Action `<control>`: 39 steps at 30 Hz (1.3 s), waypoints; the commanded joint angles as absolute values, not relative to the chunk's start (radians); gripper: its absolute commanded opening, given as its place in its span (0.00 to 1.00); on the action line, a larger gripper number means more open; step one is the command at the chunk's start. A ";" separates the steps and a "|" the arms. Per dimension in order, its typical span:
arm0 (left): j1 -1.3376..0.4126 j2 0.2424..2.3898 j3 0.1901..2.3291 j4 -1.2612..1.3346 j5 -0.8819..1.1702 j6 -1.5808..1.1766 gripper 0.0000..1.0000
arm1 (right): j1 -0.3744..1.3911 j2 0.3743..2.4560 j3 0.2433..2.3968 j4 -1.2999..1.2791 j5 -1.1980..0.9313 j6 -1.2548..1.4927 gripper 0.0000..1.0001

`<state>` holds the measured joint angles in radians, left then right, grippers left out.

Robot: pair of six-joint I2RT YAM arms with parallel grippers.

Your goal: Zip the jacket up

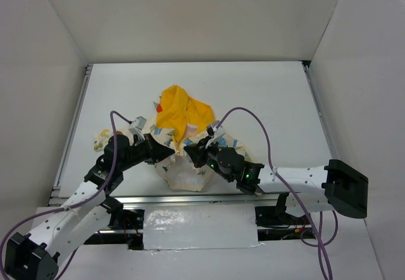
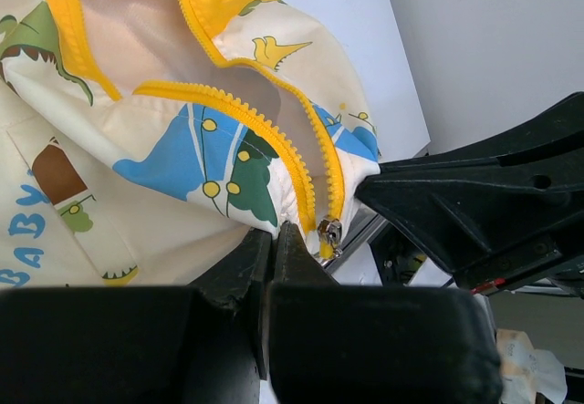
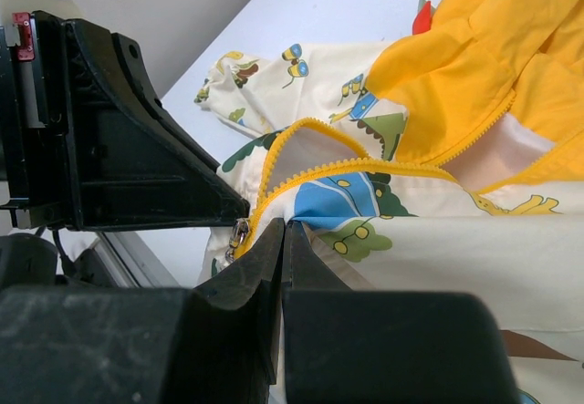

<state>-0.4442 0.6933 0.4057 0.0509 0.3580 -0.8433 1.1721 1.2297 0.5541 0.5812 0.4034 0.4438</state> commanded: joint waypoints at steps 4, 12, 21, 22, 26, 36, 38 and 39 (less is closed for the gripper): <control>-0.448 0.683 0.462 0.052 0.361 -0.831 0.00 | 1.180 1.244 0.607 0.603 0.428 0.420 0.00; -0.448 0.661 0.511 -0.034 0.276 -0.808 0.00 | 1.181 1.233 0.572 0.601 0.423 0.443 0.00; -0.448 0.680 0.522 -0.025 0.290 -0.805 0.00 | 1.181 1.247 0.578 0.615 0.426 0.436 0.00; -0.448 0.680 0.519 -0.025 0.291 -0.805 0.00 | 1.178 1.247 0.577 0.617 0.428 0.436 0.00; -0.448 0.683 0.506 -0.020 0.296 -0.810 0.00 | 1.181 1.241 0.581 0.615 0.434 0.428 0.00; -0.448 0.687 0.499 -0.009 0.321 -0.818 0.00 | 1.178 1.261 0.606 0.615 0.439 0.408 0.00; -0.448 0.689 0.497 -0.008 0.319 -0.818 0.00 | 1.178 1.261 0.606 0.617 0.439 0.408 0.00; -0.448 0.690 0.495 -0.009 0.322 -0.818 0.00 | 1.178 1.261 0.609 0.617 0.439 0.405 0.00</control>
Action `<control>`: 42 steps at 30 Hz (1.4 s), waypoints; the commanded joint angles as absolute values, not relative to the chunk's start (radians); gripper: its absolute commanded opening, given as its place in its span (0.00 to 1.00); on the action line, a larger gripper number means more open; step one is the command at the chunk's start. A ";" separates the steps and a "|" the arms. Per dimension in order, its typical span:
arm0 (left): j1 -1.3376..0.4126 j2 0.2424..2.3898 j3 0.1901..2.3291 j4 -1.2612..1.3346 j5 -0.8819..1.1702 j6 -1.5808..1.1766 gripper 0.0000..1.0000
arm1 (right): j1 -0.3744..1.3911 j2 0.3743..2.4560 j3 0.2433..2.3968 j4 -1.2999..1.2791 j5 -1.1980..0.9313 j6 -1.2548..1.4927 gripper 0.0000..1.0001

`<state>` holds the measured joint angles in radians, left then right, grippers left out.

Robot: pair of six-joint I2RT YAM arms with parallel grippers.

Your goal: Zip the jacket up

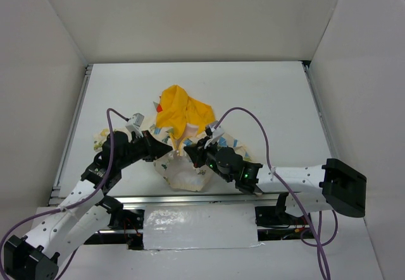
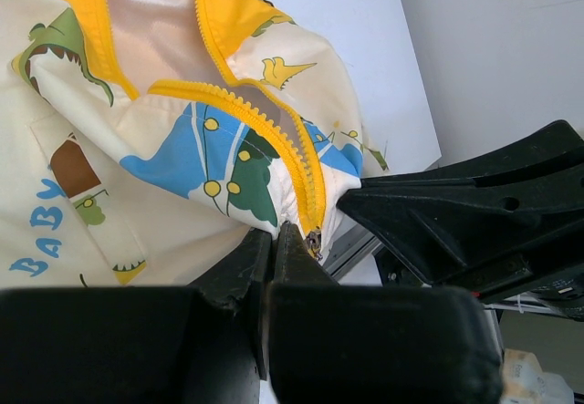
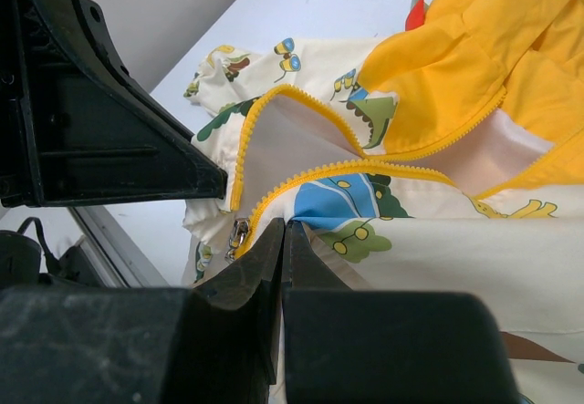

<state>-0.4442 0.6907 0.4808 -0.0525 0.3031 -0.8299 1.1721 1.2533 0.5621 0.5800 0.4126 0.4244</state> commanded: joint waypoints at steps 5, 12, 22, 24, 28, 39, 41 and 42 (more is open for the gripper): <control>-0.448 0.690 0.489 -0.008 0.318 -0.819 0.00 | 1.178 1.259 0.611 0.617 0.433 0.405 0.00; -0.448 0.693 0.486 -0.009 0.305 -0.822 0.00 | 1.178 1.246 0.600 0.621 0.422 0.405 0.00; -0.448 0.701 0.485 -0.008 0.307 -0.825 0.00 | 1.178 1.243 0.601 0.627 0.419 0.397 0.00; -0.448 0.701 0.483 -0.009 0.304 -0.825 0.00 | 1.177 1.243 0.601 0.629 0.416 0.396 0.00; -0.448 0.701 0.480 -0.009 0.308 -0.830 0.00 | 1.177 1.247 0.603 0.630 0.416 0.393 0.00; -0.448 0.707 0.477 -0.009 0.319 -0.834 0.00 | 1.178 1.239 0.604 0.630 0.426 0.384 0.00; -0.448 0.707 0.474 -0.008 0.319 -0.833 0.00 | 1.177 1.241 0.606 0.630 0.426 0.382 0.00; -0.448 0.706 0.474 -0.009 0.321 -0.834 0.00 | 1.177 1.243 0.609 0.630 0.428 0.380 0.00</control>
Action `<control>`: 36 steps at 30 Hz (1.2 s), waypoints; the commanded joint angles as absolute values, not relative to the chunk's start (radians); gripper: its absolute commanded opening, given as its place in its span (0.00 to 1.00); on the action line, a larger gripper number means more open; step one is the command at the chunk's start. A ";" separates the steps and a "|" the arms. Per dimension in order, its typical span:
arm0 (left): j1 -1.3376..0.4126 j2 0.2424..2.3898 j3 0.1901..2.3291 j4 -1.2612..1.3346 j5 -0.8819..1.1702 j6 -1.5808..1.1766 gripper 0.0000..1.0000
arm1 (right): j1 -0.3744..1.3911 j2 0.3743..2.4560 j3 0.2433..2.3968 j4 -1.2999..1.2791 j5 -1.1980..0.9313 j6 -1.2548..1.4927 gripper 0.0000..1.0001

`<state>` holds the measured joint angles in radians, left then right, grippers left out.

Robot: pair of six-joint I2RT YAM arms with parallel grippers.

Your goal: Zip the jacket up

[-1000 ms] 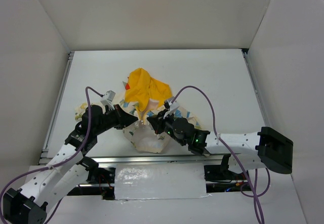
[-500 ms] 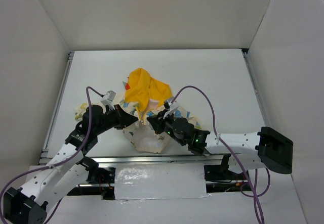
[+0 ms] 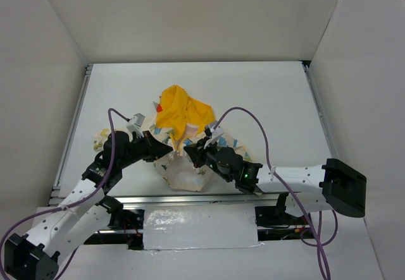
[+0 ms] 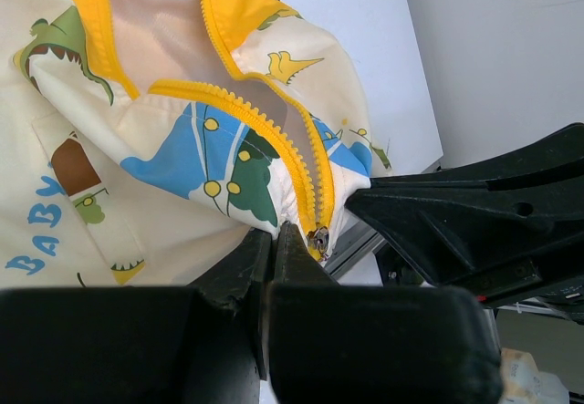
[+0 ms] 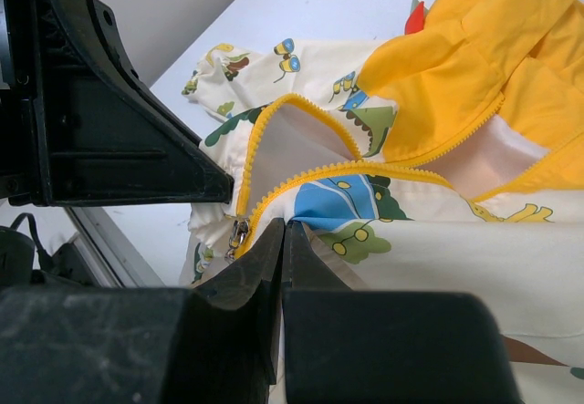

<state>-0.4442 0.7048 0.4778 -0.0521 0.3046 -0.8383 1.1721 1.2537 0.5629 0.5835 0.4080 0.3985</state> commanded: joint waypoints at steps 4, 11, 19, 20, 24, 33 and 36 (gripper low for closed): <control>-0.448 0.706 0.469 -0.009 0.319 -0.834 0.00 | 1.177 1.241 0.607 0.635 0.422 0.380 0.00; -0.448 0.706 0.477 0.009 0.308 -0.836 0.00 | 1.177 1.250 0.604 0.634 0.403 0.377 0.00; -0.448 0.716 0.486 0.020 0.320 -0.833 0.00 | 1.177 1.246 0.601 0.634 0.408 0.380 0.00; -0.448 0.718 0.486 0.021 0.324 -0.833 0.00 | 1.177 1.246 0.603 0.630 0.413 0.376 0.00; -0.448 0.716 0.483 0.023 0.327 -0.831 0.00 | 1.177 1.252 0.621 0.621 0.422 0.367 0.00; -0.448 0.713 0.480 0.012 0.342 -0.818 0.00 | 1.163 1.266 0.640 0.614 0.423 0.359 0.00; -0.448 0.713 0.482 0.012 0.347 -0.818 0.00 | 1.161 1.270 0.646 0.609 0.420 0.353 0.00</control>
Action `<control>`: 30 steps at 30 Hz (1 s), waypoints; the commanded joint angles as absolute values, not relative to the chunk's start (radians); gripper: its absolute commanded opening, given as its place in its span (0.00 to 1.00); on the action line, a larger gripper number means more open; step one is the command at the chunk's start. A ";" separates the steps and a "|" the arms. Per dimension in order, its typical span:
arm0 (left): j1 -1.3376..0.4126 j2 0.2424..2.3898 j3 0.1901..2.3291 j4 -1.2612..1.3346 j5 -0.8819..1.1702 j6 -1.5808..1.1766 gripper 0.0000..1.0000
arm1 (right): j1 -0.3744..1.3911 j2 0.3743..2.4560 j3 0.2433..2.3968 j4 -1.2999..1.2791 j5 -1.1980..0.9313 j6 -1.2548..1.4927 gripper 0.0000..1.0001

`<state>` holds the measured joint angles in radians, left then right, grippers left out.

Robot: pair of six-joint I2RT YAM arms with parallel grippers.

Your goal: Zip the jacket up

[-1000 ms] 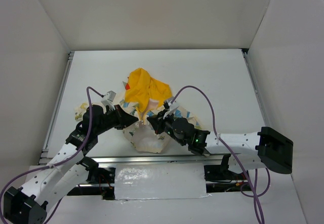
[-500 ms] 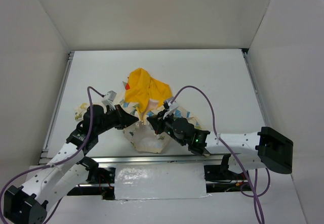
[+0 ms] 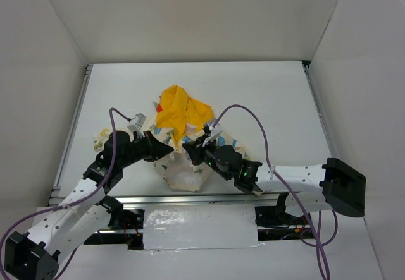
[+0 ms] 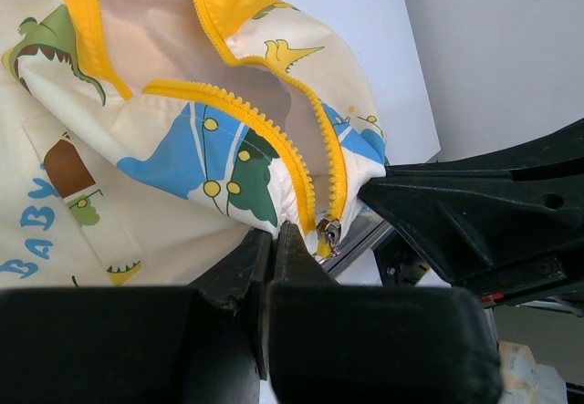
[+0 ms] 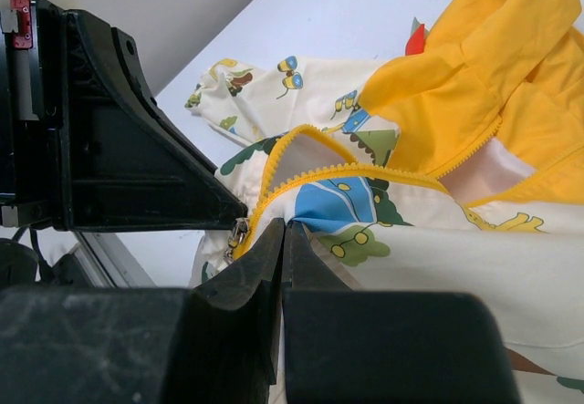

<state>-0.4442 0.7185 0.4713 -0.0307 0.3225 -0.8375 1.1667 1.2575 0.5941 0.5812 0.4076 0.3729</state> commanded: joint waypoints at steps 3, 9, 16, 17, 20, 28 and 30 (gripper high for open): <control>-0.448 0.707 0.488 0.005 0.338 -0.818 0.00 | 1.161 1.270 0.641 0.611 0.416 0.353 0.00; -0.448 0.678 0.512 -0.037 0.281 -0.810 0.00 | 1.163 1.255 0.598 0.624 0.390 0.371 0.00; -0.448 0.666 0.535 -0.067 0.252 -0.799 0.00 | 1.163 1.252 0.588 0.632 0.374 0.379 0.00; -0.448 0.667 0.537 -0.069 0.247 -0.799 0.00 | 1.163 1.255 0.588 0.634 0.373 0.379 0.00; -0.448 0.657 0.541 -0.077 0.236 -0.798 0.00 | 1.164 1.262 0.588 0.635 0.370 0.380 0.00; -0.448 0.655 0.546 -0.084 0.250 -0.799 0.00 | 1.163 1.272 0.589 0.641 0.382 0.387 0.00; -0.448 0.658 0.532 -0.069 0.264 -0.808 0.00 | 1.163 1.275 0.598 0.635 0.388 0.384 0.00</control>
<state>-0.4438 0.6621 0.4995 -0.1116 0.2478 -0.8139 1.1648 1.2663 0.5842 0.5838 0.3779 0.3840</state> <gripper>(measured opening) 0.098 0.008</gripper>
